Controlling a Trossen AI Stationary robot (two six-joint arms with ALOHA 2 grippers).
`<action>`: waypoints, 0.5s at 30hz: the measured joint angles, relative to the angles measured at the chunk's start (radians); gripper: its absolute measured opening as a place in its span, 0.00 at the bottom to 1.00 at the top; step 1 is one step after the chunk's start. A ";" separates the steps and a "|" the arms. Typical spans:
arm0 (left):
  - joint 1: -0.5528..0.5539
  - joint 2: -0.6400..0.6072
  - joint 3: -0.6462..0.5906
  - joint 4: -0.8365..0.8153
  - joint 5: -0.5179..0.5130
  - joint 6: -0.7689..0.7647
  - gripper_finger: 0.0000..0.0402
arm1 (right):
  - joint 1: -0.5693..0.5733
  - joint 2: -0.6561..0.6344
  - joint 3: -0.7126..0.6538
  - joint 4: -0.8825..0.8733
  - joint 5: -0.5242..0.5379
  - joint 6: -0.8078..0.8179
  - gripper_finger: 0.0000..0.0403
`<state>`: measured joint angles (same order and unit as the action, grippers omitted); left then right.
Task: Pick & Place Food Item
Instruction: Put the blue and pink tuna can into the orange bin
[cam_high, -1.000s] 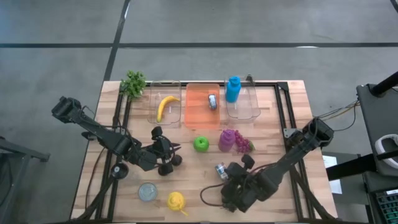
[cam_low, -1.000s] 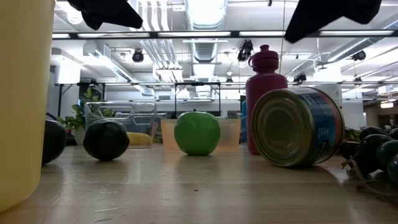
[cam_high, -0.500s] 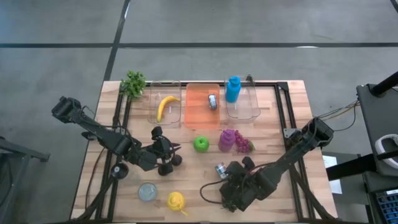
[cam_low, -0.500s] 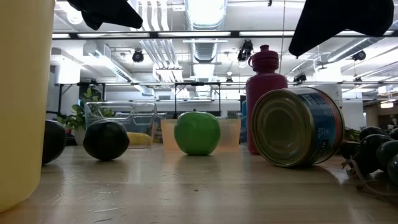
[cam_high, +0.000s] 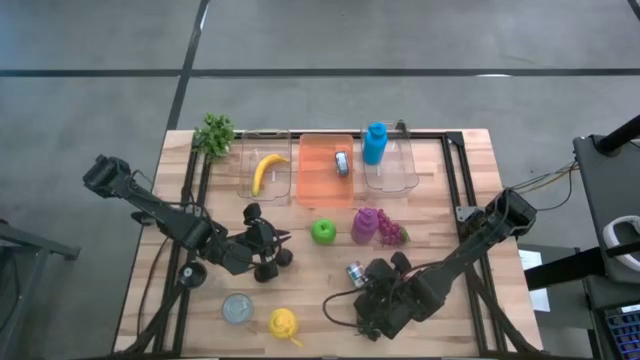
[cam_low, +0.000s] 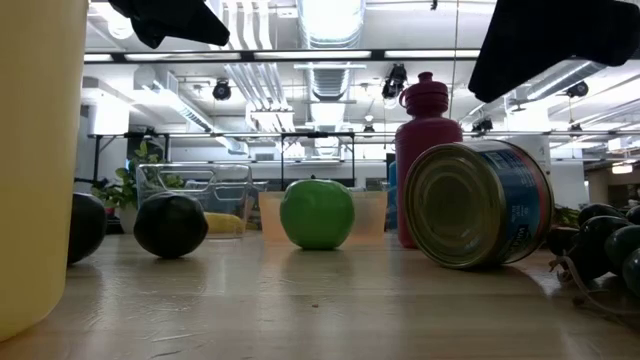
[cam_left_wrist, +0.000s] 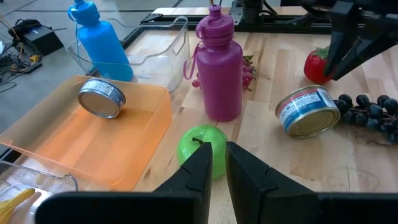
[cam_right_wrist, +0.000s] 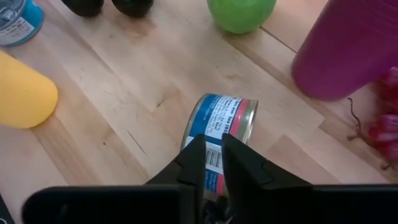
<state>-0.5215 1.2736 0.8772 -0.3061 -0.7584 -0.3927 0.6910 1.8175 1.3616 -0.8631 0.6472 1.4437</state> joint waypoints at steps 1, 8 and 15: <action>0.000 0.000 0.000 0.000 0.000 0.000 0.12 | 0.000 0.000 -0.001 -0.001 0.000 -0.003 0.17; 0.000 0.000 0.000 0.000 0.000 0.000 0.12 | 0.000 0.000 -0.008 -0.001 -0.001 -0.019 0.34; 0.000 0.000 0.000 0.000 0.000 0.000 0.12 | -0.005 0.000 -0.022 0.001 0.000 -0.027 0.52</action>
<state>-0.5216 1.2736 0.8772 -0.3065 -0.7586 -0.3927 0.6856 1.8175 1.3397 -0.8623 0.6468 1.4162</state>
